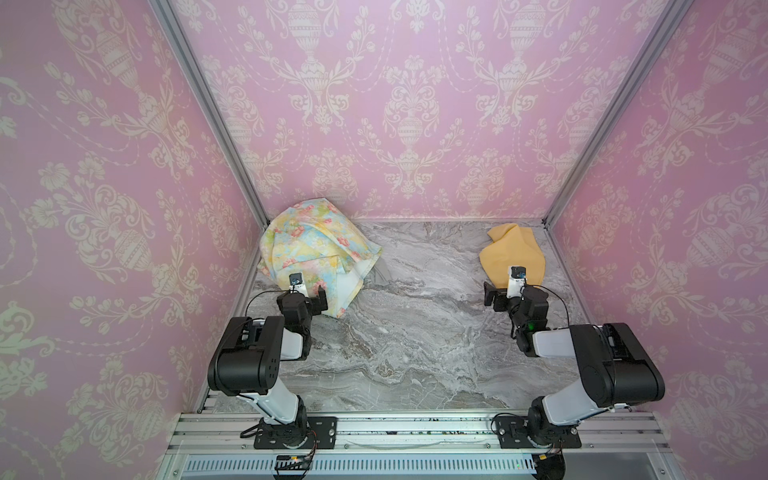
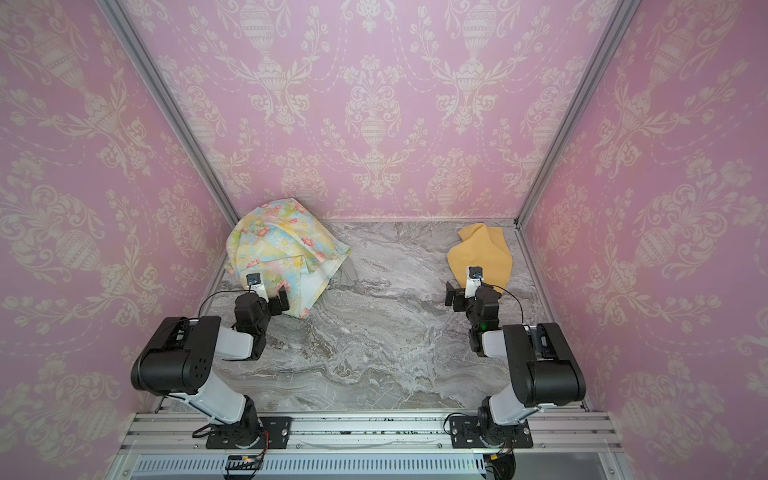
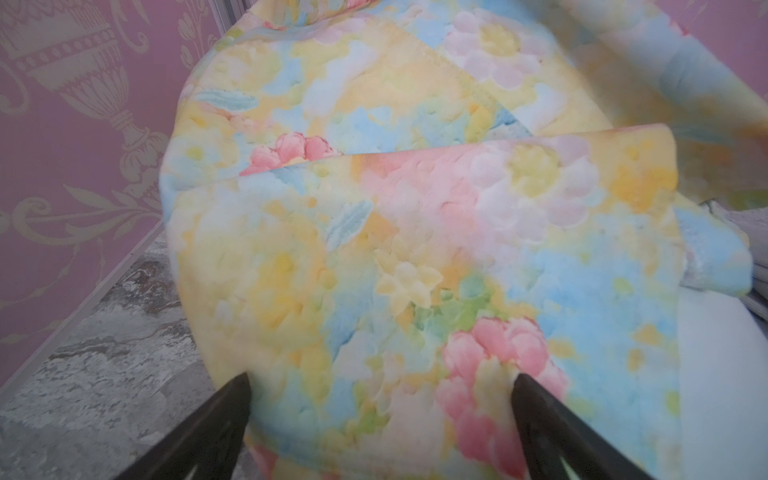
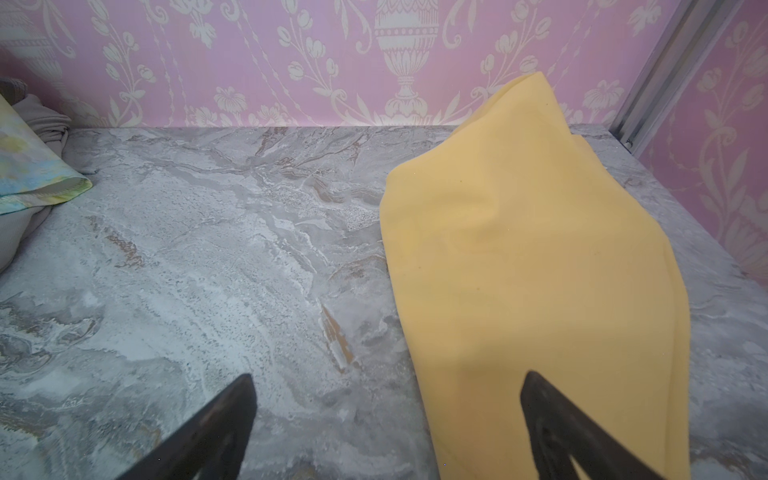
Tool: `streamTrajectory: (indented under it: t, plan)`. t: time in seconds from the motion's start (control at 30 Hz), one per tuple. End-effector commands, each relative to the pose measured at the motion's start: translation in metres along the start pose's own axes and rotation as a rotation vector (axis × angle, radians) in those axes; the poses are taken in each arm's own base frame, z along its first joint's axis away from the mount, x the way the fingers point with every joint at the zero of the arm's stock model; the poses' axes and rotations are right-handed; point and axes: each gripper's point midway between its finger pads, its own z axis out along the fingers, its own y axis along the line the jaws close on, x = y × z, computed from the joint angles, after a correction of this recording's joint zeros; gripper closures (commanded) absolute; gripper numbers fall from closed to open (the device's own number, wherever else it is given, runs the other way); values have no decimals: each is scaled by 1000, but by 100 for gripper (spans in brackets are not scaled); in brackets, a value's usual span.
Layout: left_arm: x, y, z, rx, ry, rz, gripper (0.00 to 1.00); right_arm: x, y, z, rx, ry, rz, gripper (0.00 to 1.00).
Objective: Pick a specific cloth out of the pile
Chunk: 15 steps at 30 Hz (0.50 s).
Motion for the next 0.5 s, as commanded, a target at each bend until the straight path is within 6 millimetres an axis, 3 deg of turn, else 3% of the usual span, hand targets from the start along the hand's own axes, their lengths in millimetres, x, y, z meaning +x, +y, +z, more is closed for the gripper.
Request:
streamTrajectory:
  t: [0.0, 0.47]
  plan:
    - [-7, -2, 3, -2, -20, 23, 1, 1, 4, -1, -16, 0, -6, 0]
    - [-7, -2, 3, -3, -20, 23, 1, 2, 4, 0, -19, 9, -4, 0]
